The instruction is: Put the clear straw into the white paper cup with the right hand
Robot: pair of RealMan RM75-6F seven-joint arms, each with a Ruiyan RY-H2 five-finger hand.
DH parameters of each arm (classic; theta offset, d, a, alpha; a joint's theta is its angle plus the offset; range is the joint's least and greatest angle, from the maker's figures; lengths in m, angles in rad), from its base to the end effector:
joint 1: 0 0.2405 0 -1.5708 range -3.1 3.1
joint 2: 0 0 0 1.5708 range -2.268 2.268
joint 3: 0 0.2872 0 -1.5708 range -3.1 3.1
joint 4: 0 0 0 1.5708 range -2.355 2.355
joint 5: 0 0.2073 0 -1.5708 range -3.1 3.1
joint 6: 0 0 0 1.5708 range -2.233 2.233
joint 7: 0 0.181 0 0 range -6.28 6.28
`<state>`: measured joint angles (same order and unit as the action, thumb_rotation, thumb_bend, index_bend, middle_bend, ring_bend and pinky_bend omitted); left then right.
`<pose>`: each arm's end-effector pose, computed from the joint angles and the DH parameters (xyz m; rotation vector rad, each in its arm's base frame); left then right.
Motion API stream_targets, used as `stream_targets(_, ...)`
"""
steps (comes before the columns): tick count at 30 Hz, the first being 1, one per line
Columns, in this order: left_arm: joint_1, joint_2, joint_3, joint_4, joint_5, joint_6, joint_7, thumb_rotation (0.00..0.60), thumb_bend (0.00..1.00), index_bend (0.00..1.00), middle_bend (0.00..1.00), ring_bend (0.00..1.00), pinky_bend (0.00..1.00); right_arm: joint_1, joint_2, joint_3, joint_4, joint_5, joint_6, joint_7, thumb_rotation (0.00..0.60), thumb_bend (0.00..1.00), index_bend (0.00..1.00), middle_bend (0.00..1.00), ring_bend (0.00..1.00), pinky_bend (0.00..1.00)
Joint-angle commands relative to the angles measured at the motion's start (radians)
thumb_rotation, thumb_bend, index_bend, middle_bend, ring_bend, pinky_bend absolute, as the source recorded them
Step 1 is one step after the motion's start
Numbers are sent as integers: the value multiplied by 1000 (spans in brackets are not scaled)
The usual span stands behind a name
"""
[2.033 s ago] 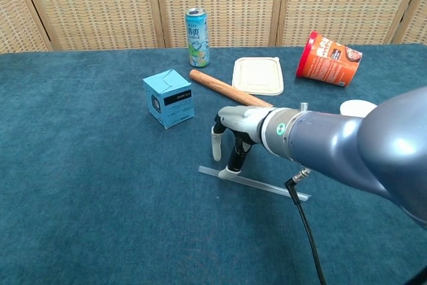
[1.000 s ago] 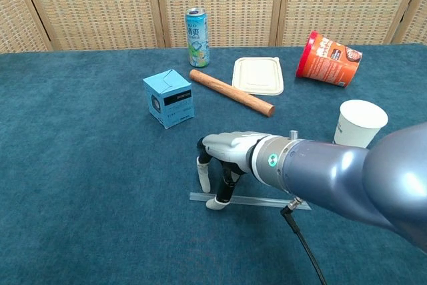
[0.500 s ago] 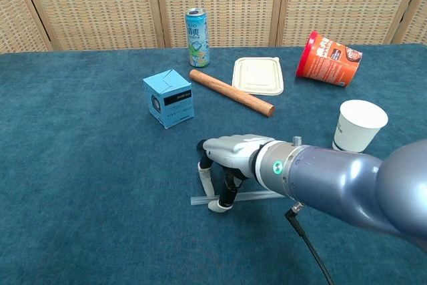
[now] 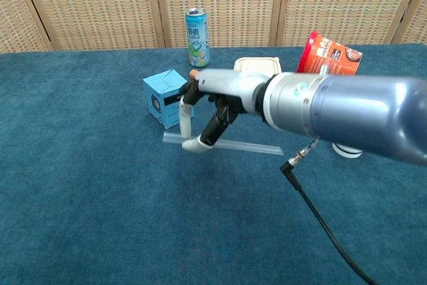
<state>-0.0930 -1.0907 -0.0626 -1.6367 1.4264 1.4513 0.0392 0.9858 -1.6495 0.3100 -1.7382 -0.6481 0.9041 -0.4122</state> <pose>-0.3458 0.2250 0.1843 -1.3513 -0.9130 -0.8360 -0.0247 -0.3697 -0.0773 1.9458 -1.4412 1.0667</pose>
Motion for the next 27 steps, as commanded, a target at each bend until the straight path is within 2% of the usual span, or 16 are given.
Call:
stream_targets(1, 1, -1, 1, -1, 3, 4, 4, 600, 63, 0, 0, 0, 0, -110, 164, 151, -133, -71, -25, 238, 600, 515, 691, 0, 0, 0)
stream_targets(4, 2, -2, 1, -4, 5, 8, 9, 600, 62, 0, 0, 0, 0, -189, 192, 219, -124, -149, 39, 400, 600, 515, 695, 0, 0, 0)
stream_targets(6, 2, -3, 2, -5, 6, 9, 13, 600, 62, 0, 0, 0, 0, -231, 199, 245, -104, -173, 66, 493, 600, 515, 697, 0, 0, 0)
stream_targets(9, 2, -5, 4, -8, 9, 8, 20, 600, 62, 0, 0, 0, 0, -284, 228, 272, -68, -190, 42, 638, 600, 515, 697, 0, 0, 0)
stream_targets(19, -2, -14, 7, -12, 8, 3, 45, 600, 62, 0, 0, 0, 0, -398, 257, 254, 70, -360, 5, 957, 600, 515, 697, 0, 0, 0)
stream_targets(27, -3, -17, 6, -14, 5, 2, 56, 600, 62, 0, 0, 0, 0, -432, 237, 186, 175, -496, -2, 1117, 600, 515, 697, 0, 0, 0)
